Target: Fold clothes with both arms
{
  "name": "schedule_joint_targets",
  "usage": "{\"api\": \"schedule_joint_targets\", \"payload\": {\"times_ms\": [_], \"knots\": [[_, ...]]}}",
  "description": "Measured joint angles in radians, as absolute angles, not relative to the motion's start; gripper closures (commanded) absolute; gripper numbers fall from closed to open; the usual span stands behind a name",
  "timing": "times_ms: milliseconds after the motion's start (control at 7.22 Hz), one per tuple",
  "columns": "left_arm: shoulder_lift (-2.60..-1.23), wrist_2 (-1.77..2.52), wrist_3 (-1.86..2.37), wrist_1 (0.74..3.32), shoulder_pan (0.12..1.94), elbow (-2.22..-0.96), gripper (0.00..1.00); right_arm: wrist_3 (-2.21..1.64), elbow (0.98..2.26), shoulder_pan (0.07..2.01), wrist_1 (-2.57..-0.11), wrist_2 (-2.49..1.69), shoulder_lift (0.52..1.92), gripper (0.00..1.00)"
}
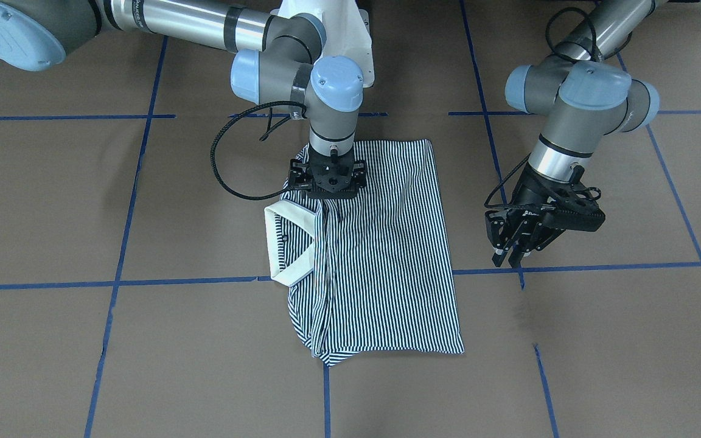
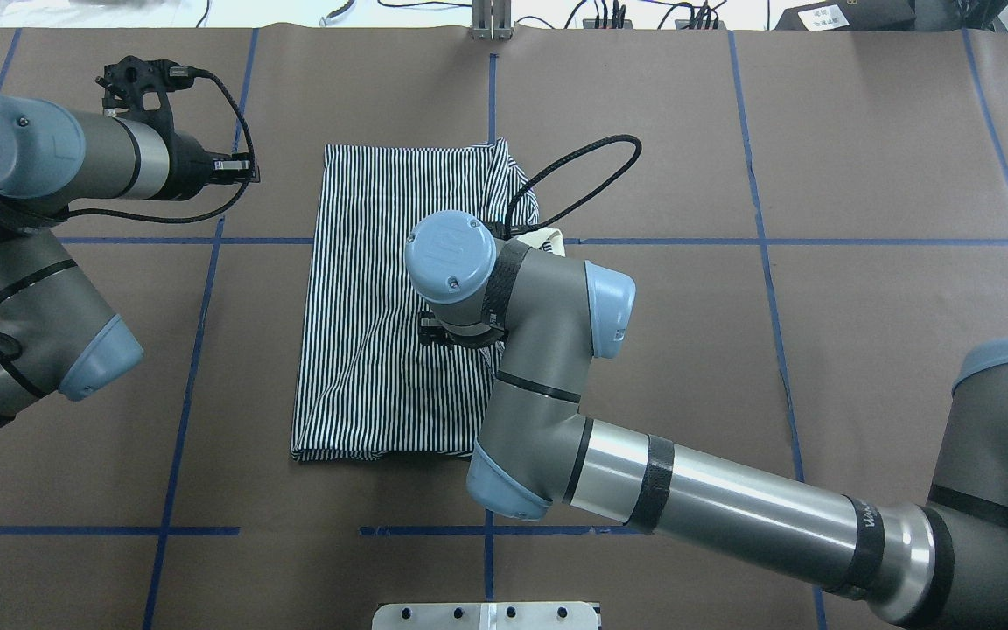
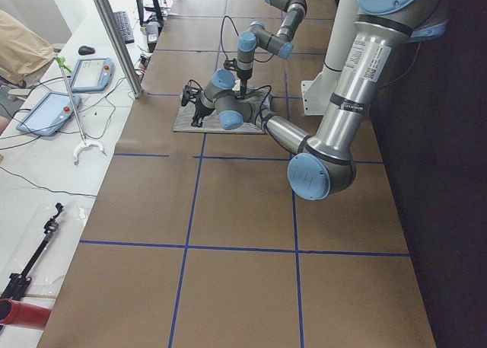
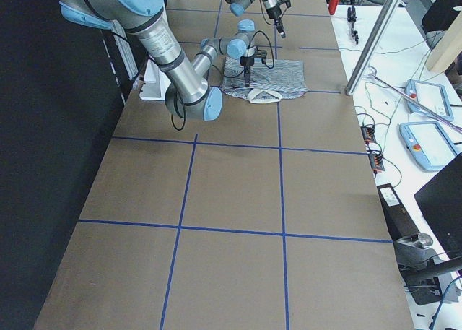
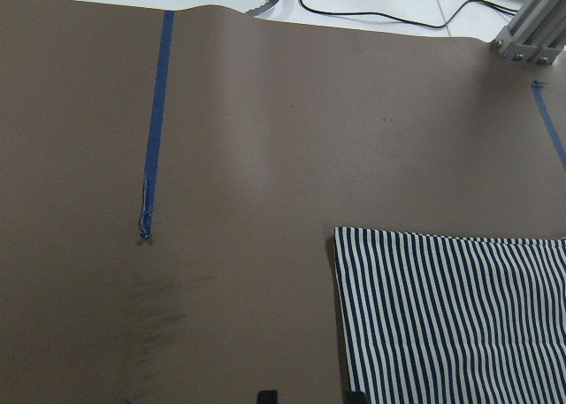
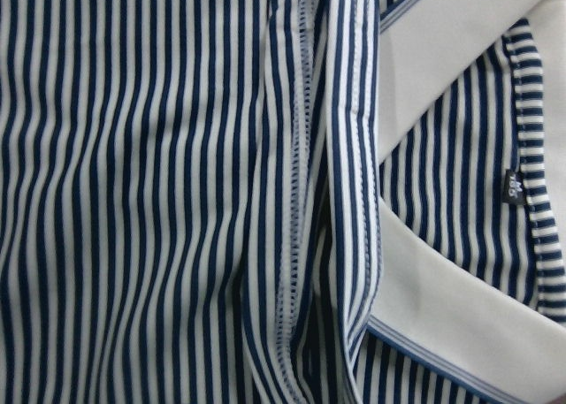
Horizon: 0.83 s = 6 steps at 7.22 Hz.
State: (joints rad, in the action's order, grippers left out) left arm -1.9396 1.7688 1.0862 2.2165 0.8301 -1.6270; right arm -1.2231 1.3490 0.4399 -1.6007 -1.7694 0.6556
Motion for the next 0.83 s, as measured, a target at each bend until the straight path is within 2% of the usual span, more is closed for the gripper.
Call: {"api": "schedule_joint_targets", "payload": {"times_ms": [415,831], "knots": [[-1.935,1.769,1.089,2.217,0.83,-1.63,0.62,-1.168,1.355,0.457,-1.665,-1.77,0.68,0.01],[-1.934,1.77,1.091,2.215,0.83,-1.641,0.62,-1.029,1.538,0.514,-1.756,-1.775,0.848,0.01]]}}
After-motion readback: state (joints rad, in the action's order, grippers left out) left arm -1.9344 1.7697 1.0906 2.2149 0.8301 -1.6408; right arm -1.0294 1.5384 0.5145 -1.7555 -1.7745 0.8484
